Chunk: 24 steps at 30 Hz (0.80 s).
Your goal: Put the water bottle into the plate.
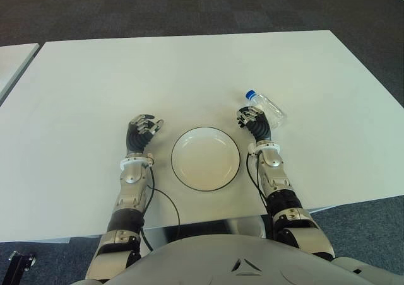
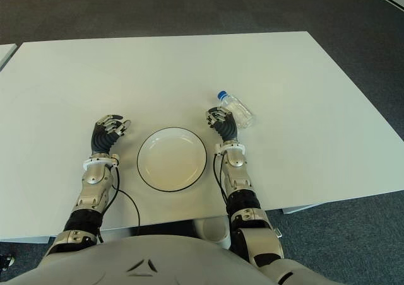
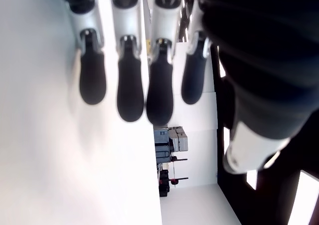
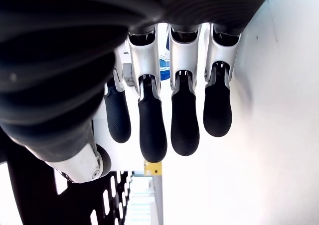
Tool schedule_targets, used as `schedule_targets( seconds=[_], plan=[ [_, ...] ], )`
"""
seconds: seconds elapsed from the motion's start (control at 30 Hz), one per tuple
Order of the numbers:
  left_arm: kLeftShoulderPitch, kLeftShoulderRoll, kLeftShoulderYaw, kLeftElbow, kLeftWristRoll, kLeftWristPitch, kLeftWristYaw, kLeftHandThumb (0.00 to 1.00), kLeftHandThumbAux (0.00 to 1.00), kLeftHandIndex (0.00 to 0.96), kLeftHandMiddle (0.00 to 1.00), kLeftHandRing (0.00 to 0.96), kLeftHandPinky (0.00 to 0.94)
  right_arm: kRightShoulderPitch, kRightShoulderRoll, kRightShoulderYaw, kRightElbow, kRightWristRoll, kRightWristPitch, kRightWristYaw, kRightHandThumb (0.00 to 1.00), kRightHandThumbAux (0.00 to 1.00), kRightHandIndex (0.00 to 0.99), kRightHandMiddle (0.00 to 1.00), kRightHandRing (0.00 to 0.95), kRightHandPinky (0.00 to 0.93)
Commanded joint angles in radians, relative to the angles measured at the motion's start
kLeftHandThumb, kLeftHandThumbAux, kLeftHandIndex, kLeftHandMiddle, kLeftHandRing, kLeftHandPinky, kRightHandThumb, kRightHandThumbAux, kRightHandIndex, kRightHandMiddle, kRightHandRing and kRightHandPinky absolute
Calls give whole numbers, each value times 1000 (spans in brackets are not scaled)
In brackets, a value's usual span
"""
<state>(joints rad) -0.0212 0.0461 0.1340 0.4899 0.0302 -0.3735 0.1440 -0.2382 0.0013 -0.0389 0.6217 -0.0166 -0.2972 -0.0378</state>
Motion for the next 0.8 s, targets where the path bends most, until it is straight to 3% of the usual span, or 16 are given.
schedule_targets(
  seconds=[0.03, 0.6, 0.8],
  plan=[
    [12, -1, -10, 4, 1, 24, -12, 710, 714, 436, 615, 594, 582, 17, 2, 4, 14, -4, 18, -1, 707, 728, 432, 606, 607, 613],
    [14, -7, -11, -4, -1, 34, -10, 710, 714, 436, 620, 595, 581, 21, 0, 6, -6, -15, 1, -14, 707, 728, 432, 609, 612, 619],
    [9, -8, -11, 13, 1, 25, -6, 710, 713, 436, 619, 595, 582, 33, -4, 23, -77, -97, -177, -101, 708, 727, 433, 625, 633, 646]
  ],
)
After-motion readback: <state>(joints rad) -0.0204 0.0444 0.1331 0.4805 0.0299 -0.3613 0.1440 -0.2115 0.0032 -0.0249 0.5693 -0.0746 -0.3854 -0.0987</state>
